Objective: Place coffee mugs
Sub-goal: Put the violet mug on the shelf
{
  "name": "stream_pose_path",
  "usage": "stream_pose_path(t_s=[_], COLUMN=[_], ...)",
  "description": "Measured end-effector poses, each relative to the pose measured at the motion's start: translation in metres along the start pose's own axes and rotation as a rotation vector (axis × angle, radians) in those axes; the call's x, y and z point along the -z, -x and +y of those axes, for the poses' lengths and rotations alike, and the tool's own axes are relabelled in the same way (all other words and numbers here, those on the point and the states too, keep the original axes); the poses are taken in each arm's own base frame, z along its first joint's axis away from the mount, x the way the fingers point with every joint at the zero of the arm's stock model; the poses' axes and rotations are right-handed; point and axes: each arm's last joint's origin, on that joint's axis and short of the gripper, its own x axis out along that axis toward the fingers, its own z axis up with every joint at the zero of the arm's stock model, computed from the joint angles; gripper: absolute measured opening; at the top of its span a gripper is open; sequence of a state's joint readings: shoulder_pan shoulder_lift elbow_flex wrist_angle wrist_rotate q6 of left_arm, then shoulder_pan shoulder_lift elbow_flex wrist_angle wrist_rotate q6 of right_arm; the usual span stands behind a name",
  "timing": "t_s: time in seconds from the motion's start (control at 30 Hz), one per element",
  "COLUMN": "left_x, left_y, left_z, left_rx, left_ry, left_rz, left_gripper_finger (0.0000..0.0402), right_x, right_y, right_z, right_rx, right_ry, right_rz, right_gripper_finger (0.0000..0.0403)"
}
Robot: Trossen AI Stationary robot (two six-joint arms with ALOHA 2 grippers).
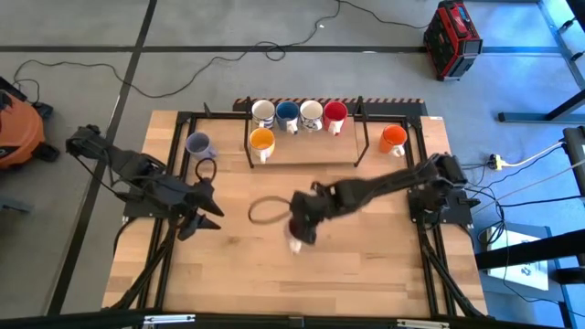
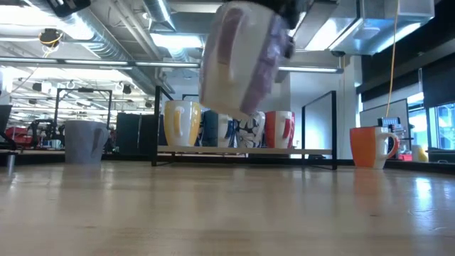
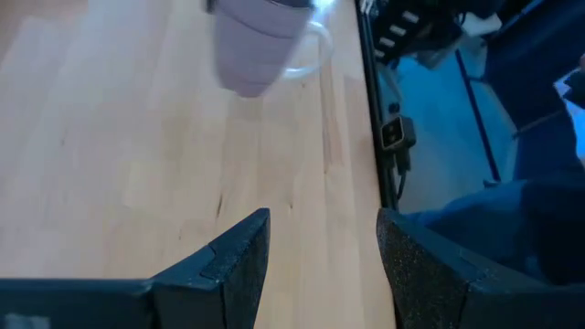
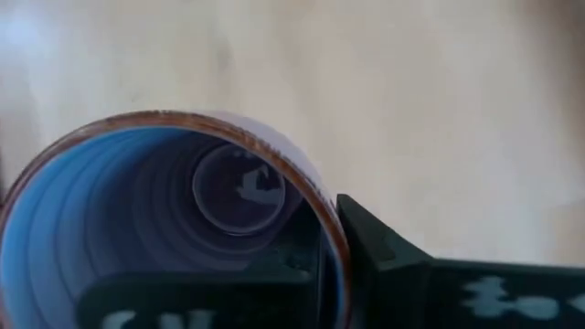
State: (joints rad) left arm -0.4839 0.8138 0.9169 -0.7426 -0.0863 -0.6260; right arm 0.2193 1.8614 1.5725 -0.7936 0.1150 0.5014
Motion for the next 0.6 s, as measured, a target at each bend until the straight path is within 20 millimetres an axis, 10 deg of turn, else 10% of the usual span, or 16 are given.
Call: stream_pose_path(t_s=[0.6], left_x=[0.001], left_y=[0.013], left_z=[0.006], left_rx=[-0.077], left_ry=[0.022], left_rz=[-0.077], left_gripper_finger=[0.0196], right_x=[-0.098], right_y=[0.065], right_z=[-0.141], right_rx=[0.292], right_ry=[0.158], right_rz=[-0.143], right_gripper_finger=[0.0004])
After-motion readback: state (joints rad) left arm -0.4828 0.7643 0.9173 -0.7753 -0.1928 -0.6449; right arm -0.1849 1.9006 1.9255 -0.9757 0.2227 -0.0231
